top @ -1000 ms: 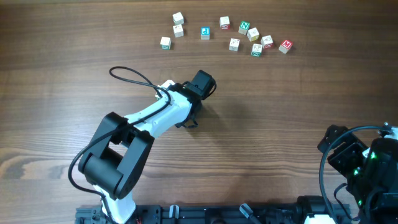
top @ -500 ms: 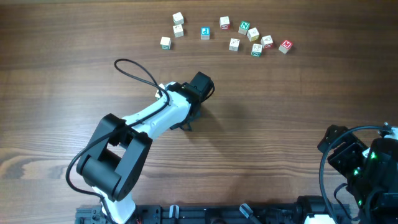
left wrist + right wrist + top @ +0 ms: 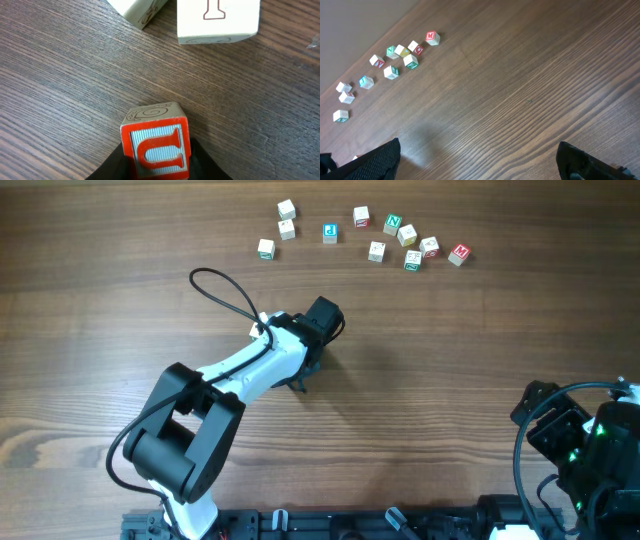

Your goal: Form a circle

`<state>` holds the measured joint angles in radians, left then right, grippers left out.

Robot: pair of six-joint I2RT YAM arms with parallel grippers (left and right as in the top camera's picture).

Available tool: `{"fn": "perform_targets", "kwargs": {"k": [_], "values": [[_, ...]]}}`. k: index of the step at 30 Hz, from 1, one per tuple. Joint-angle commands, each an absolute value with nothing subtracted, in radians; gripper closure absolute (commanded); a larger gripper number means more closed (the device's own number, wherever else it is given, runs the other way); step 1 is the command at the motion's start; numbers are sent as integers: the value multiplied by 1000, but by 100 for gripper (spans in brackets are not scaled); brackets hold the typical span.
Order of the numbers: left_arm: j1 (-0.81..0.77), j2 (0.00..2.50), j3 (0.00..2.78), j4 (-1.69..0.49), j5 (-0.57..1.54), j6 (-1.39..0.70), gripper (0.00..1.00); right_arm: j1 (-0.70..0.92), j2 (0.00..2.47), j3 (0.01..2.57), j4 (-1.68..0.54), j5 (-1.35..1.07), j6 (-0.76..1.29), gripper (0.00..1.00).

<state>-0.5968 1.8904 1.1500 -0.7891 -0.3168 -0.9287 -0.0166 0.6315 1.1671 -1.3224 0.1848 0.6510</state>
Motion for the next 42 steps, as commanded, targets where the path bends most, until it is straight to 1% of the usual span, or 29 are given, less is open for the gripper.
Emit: {"fn": "perform_targets", "kwargs": {"k": [1, 4, 7, 10, 13, 15, 16, 18, 19, 22, 28, 33, 36, 42], "values": [[-591, 1879, 1132, -786, -329, -855, 72, -15, 626, 1168, -1322, 191, 657, 0], [-591, 1879, 1132, -782, -327, -841, 71, -15, 626, 1168, -1322, 191, 658, 0], [-591, 1879, 1132, -783, -326, -841, 64, -15, 626, 1168, -1322, 191, 658, 0], [-591, 1877, 1132, -795, -326, -845, 63, -15, 626, 1168, -1322, 191, 658, 0], [-591, 1870, 1132, -805, -326, -845, 60, -15, 626, 1168, -1322, 191, 658, 0], [-591, 1853, 1132, -804, -327, -845, 53, -15, 626, 1168, -1322, 191, 658, 0], [-591, 1845, 1132, -803, -332, -844, 53, -15, 626, 1168, -1322, 191, 658, 0], [-591, 1835, 1132, -797, -340, -844, 53, -15, 626, 1168, -1322, 191, 658, 0], [-590, 1832, 1132, -794, -350, -844, 55, -15, 626, 1168, -1322, 191, 658, 0], [-577, 1832, 1132, -795, -348, -844, 69, -15, 626, 1168, -1322, 191, 658, 0], [-535, 1832, 1132, -806, -341, -845, 71, -15, 626, 1168, -1322, 191, 658, 0], [-522, 1832, 1132, -797, -322, -844, 69, -15, 626, 1168, -1322, 191, 658, 0], [-523, 1832, 1132, -797, -292, -785, 70, -15, 626, 1168, -1322, 191, 658, 0], [-525, 1832, 1132, -797, -273, -683, 70, -15, 626, 1168, -1322, 191, 658, 0]]}}
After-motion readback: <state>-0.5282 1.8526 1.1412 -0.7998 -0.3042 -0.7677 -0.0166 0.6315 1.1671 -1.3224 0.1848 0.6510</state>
